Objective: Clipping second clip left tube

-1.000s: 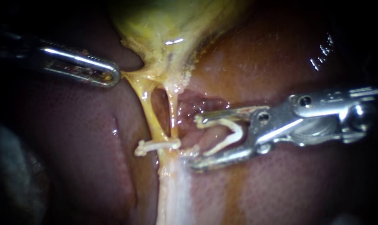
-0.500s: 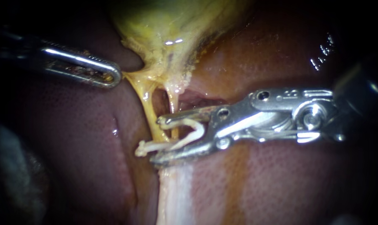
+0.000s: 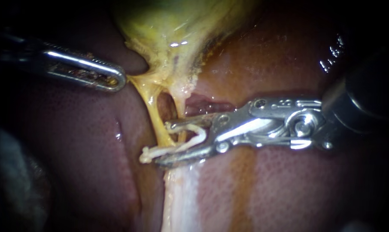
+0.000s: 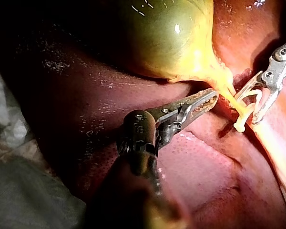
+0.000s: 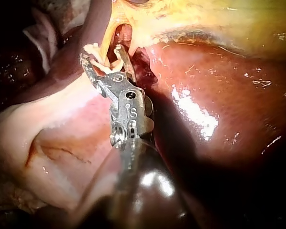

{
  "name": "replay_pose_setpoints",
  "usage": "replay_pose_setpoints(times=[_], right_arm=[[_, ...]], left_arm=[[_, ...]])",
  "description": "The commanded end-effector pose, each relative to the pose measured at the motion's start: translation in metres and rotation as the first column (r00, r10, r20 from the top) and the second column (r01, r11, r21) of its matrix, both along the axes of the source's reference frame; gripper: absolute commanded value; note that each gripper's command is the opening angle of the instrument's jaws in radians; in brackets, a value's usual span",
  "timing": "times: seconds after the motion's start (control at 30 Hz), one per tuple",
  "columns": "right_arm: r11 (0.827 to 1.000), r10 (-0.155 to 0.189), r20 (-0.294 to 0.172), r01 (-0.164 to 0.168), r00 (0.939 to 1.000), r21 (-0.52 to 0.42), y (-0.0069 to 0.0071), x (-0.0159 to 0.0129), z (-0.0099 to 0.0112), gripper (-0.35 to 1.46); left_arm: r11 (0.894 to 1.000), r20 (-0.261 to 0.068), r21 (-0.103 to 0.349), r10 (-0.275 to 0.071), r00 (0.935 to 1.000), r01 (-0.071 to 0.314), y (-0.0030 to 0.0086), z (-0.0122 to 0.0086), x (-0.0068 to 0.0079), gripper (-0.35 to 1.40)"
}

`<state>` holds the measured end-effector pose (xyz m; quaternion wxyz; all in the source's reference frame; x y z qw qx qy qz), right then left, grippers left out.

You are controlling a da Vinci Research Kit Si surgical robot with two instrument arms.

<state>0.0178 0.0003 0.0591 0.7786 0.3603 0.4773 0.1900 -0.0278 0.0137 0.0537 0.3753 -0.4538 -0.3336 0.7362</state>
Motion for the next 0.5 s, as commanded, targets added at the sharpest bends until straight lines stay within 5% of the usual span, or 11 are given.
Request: replay_pose_setpoints(times=[0.03,0.5], right_arm=[[1.000,0.003,-0.001,-0.003,1.0000,-0.001,-0.0001,0.0003,0.0002,0.46],[0.999,0.022,-0.074,-0.019,0.9970,0.040,-0.0005,0.0033,-0.0003,0.46]], left_arm=[[1.000,0.000,0.000,0.000,1.0000,0.000,0.0000,0.0000,0.0000,-0.35],[1.000,0.001,0.001,0.001,1.0000,-0.001,0.0000,0.0000,-0.0002,-0.35]])
